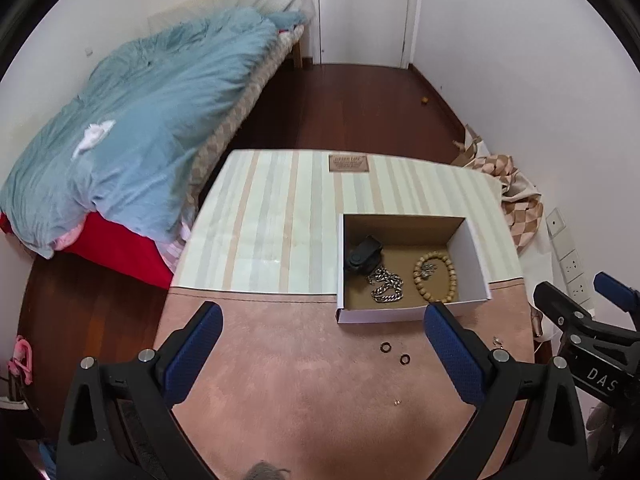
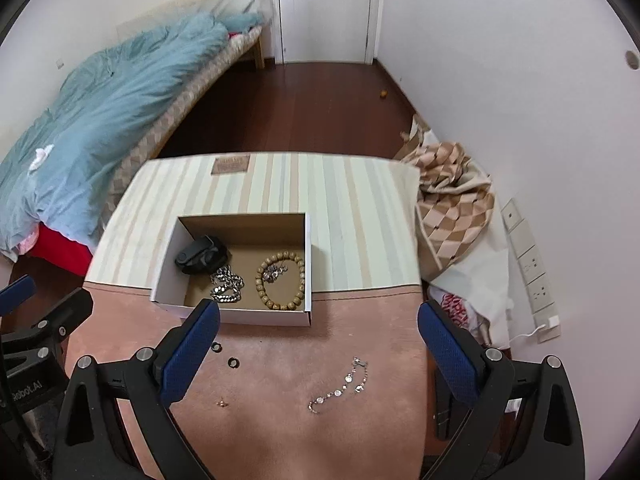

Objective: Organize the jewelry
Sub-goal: 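Withdraw both open tools from the box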

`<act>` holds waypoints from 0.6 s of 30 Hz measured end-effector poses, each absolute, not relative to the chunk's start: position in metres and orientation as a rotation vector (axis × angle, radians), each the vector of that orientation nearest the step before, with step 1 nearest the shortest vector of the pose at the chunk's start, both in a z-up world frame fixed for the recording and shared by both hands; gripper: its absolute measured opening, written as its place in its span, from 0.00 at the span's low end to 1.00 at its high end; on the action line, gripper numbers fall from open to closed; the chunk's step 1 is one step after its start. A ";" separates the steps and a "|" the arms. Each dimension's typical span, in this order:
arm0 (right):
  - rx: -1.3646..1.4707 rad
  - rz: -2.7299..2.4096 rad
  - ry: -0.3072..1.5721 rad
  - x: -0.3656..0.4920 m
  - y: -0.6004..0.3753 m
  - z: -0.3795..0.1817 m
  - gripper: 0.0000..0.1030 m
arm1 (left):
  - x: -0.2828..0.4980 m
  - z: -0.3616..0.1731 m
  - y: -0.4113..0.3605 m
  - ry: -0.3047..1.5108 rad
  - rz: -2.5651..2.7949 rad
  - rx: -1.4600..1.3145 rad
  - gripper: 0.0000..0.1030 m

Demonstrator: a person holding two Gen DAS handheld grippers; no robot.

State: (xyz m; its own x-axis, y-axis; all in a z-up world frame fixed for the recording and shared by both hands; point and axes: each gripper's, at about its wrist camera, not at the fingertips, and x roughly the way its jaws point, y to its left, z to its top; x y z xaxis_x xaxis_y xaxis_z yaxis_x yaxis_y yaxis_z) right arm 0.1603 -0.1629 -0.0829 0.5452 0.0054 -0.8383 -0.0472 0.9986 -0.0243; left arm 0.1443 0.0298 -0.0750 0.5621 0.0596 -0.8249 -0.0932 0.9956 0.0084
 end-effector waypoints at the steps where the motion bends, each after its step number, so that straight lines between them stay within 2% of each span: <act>1: -0.045 0.031 0.981 0.154 -0.163 -0.077 0.98 | 0.140 -0.071 0.029 0.962 0.092 -0.033 1.00; 12: -0.009 0.035 0.895 0.109 -0.169 -0.034 0.98 | 0.103 -0.036 0.022 0.907 0.066 -0.035 1.00; 18: 0.045 0.038 0.913 0.100 -0.182 -0.036 0.98 | 0.097 -0.040 0.019 0.914 0.082 -0.042 1.00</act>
